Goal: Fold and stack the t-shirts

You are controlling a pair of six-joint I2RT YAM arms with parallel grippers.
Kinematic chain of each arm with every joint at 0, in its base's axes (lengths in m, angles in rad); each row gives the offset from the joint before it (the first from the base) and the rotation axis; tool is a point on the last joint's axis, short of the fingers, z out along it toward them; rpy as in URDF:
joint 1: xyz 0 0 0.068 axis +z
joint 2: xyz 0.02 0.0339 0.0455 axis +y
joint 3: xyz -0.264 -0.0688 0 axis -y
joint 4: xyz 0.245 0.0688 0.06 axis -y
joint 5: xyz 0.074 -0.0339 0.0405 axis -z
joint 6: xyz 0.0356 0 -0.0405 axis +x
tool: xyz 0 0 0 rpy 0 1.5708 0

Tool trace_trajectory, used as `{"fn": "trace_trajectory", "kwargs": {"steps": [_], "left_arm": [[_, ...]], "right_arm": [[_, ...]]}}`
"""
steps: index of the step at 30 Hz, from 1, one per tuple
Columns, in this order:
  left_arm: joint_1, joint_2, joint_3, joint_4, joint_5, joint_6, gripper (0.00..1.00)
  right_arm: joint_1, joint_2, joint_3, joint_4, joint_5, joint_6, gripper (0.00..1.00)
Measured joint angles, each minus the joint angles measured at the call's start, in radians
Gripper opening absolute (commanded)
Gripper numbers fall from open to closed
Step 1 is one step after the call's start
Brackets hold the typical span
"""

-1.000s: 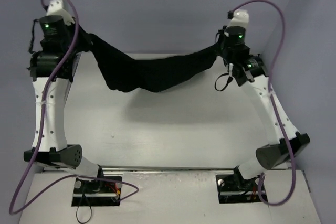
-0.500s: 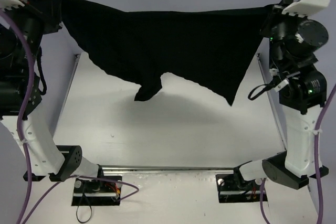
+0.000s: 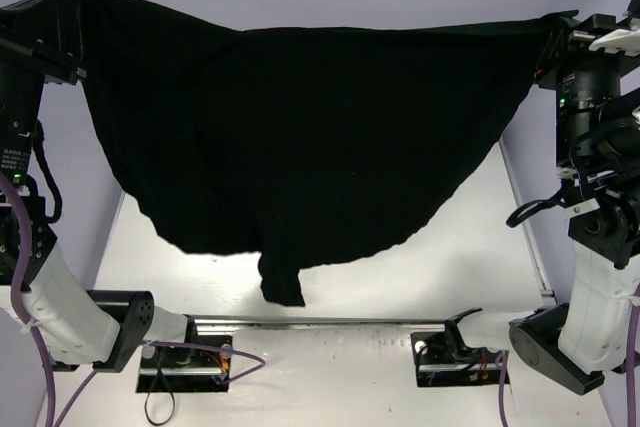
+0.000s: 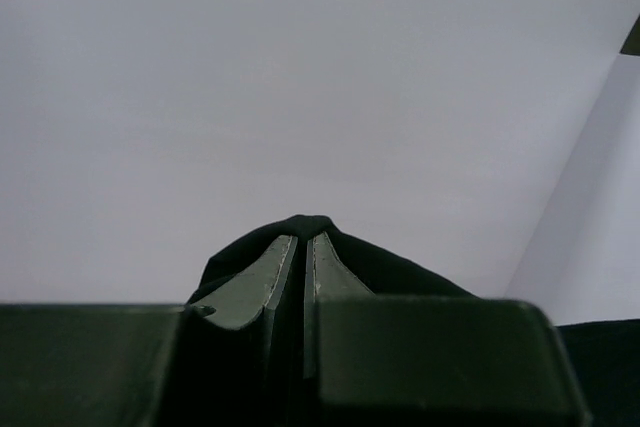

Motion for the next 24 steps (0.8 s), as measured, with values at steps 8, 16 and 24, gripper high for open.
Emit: {"fn": "trace_trajectory", "kwargs": {"steps": [8,16,24], "left_arm": [[0.0,-0.044,-0.041,0.025,0.041,0.008,0.0],[0.0,-0.128,-0.086,0.026,0.093,0.023,0.0],[-0.006,-0.201,-0.063,0.031,0.151,0.027,0.0]], "right_arm": [[0.0,-0.024,-0.012,-0.008,-0.008,-0.008,0.0],[0.0,-0.17,-0.115,-0.014,-0.051,-0.008,0.0],[0.0,-0.296,-0.148,-0.014,-0.086,-0.007,0.0]]}}
